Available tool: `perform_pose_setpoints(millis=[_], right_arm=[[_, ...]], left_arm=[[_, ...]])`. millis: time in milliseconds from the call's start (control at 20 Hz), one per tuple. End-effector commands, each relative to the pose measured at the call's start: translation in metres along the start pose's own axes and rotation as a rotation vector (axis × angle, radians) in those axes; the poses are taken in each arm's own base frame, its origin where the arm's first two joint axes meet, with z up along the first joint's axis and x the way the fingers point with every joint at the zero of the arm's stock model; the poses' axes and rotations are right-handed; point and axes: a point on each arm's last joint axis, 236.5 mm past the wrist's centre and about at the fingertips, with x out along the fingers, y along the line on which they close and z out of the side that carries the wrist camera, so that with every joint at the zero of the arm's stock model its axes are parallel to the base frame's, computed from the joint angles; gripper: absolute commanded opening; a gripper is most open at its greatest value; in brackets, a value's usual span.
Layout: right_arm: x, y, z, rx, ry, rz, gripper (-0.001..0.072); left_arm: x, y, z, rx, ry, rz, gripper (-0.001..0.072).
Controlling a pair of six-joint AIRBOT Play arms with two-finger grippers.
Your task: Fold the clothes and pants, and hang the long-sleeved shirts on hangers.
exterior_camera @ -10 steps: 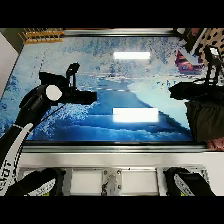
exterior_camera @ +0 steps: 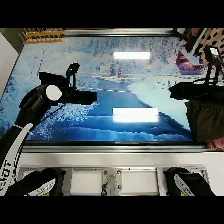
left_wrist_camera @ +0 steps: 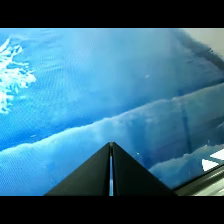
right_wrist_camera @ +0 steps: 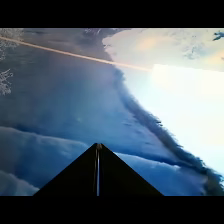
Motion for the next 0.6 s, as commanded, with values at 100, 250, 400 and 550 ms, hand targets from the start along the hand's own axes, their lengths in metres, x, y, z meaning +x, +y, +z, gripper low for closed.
perform_pose_setpoints(millis=[100, 250, 400, 550], right_arm=[[0.0, 0.0, 0.0, 0.0, 0.001, 0.001, 0.0025], [0.0, 0.0, 0.0, 0.0, 0.001, 0.001, 0.0025], [0.0, 0.0, 0.0, 0.0, 0.001, 0.001, 0.0024], [0.0, 0.0, 0.0, 0.0, 0.001, 0.001, 0.0024]], left_arm=[[0.0, 0.002, 0.003, 0.024, -0.012, 0.009, 0.0014], [-0.027, 0.048, 0.059, 0.162, -0.179, 0.174, 0.0689], [-0.076, 0.137, 0.117, 0.162, -0.255, 0.425, 0.0689], [-0.091, 0.221, 0.132, 0.033, -0.207, 0.534, 0.0689]])
